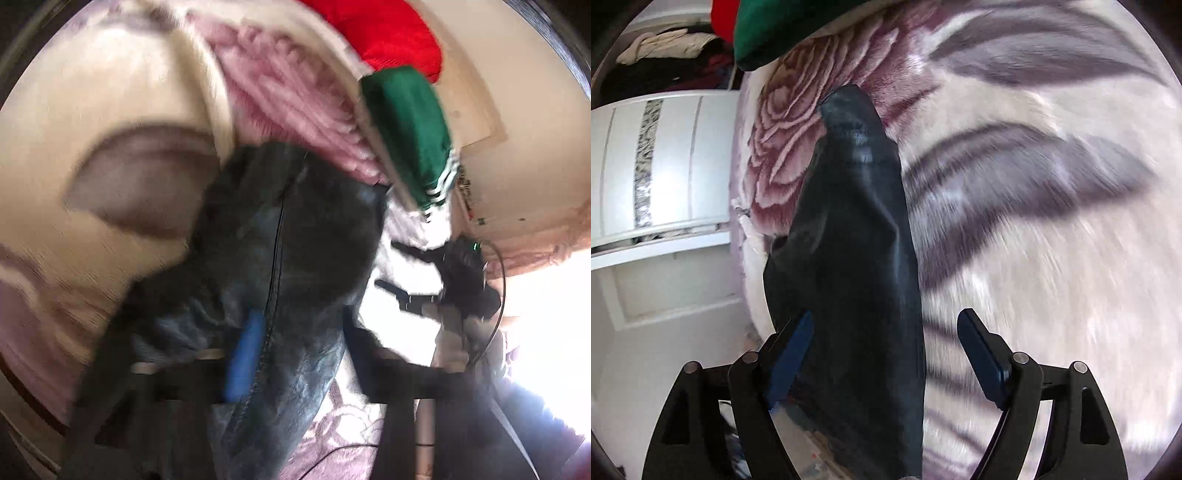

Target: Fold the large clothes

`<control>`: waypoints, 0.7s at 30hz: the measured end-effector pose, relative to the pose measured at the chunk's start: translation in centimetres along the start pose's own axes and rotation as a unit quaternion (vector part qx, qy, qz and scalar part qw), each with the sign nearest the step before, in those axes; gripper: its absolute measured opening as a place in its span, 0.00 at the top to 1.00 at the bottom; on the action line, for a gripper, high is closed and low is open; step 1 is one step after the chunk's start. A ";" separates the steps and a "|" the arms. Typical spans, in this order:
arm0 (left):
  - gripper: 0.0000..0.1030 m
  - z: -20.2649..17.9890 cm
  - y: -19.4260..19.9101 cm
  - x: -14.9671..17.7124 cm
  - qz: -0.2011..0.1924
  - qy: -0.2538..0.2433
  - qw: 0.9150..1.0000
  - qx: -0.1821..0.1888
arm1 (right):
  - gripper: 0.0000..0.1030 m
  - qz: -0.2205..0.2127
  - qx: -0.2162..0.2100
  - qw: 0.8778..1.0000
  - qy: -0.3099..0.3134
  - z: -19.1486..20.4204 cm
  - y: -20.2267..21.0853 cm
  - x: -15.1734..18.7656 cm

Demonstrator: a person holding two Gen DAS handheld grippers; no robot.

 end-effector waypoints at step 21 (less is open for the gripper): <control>0.48 -4.4 -3.9 -1.8 -0.033 0.023 0.999 -0.016 | 0.80 -0.063 -0.104 0.992 -0.030 1.2 0.9 -6.8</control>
Point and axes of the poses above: each gripper's, at about its wrist camera, not at the fingertips, and y roughly against the way its jaws point, z to its left, x to its underside, the point moved 5 cm from there along -y, roughly the way its jaws point, and after that the axes turned 5 degrees about -z, right-handed, at the moved point
